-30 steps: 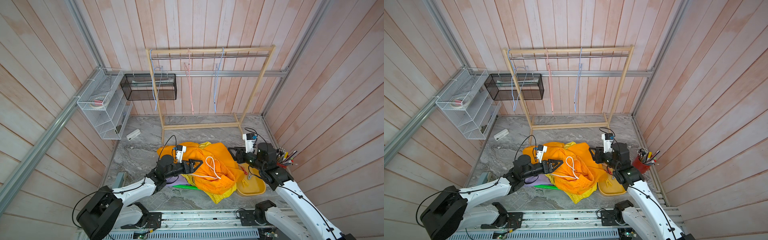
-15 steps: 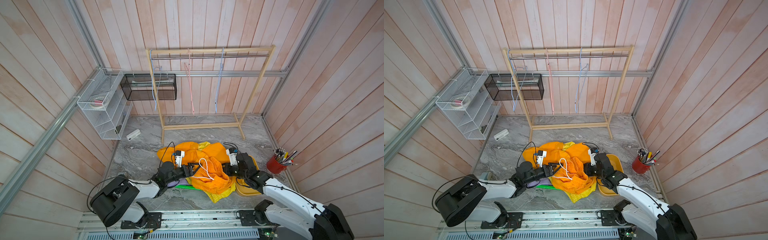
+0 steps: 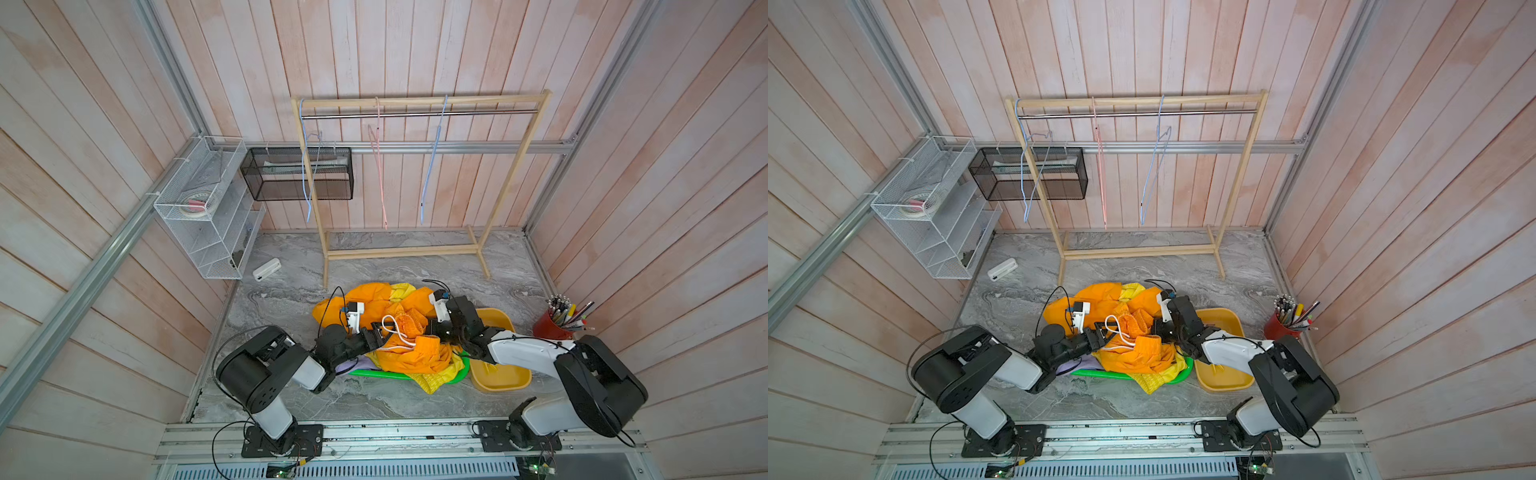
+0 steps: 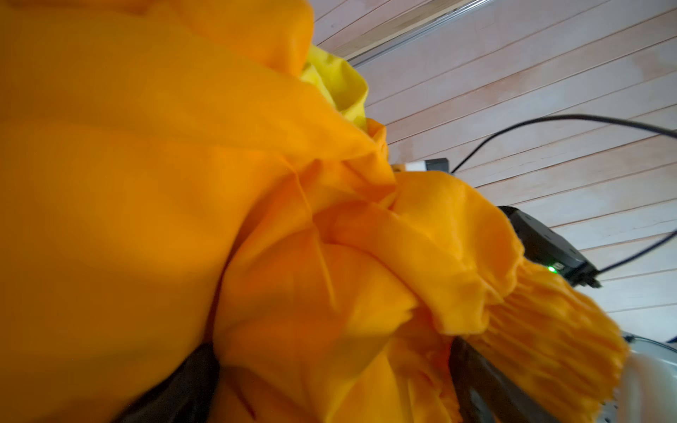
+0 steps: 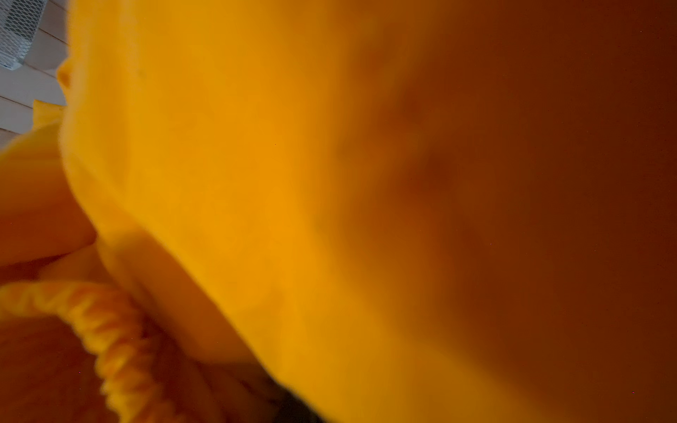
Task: Remove the clothespins securing shorts to the hanger
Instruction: Adjust the shorts in the basket.
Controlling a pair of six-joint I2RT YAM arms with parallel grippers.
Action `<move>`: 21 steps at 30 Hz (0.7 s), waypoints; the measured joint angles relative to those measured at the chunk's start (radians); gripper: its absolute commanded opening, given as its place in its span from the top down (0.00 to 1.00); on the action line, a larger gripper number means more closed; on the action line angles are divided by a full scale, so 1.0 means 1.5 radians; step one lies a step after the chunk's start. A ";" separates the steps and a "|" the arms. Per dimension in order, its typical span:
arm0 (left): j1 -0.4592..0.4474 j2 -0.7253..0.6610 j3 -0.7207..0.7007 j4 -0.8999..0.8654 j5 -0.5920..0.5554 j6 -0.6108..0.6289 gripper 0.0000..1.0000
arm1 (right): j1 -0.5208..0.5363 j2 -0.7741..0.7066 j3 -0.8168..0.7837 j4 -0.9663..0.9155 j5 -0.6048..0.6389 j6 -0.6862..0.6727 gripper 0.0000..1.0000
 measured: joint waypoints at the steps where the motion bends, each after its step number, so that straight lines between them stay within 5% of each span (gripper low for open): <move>1: 0.003 0.016 0.001 0.032 0.001 -0.006 0.00 | -0.003 0.019 0.015 0.005 -0.004 -0.003 0.92; 6: 0.015 0.074 0.017 0.152 -0.002 -0.028 0.00 | -0.021 0.102 0.070 0.051 -0.023 -0.012 0.95; 11: 0.021 0.072 0.023 0.152 -0.013 -0.020 0.00 | -0.028 0.152 0.109 0.070 -0.043 -0.021 0.95; 16: 0.028 0.007 0.032 0.006 -0.024 0.017 0.00 | -0.029 0.163 0.126 0.072 -0.048 -0.026 0.96; 21: 0.019 -0.160 0.090 -0.308 -0.075 0.085 0.00 | -0.029 0.130 0.122 0.056 -0.042 -0.027 0.97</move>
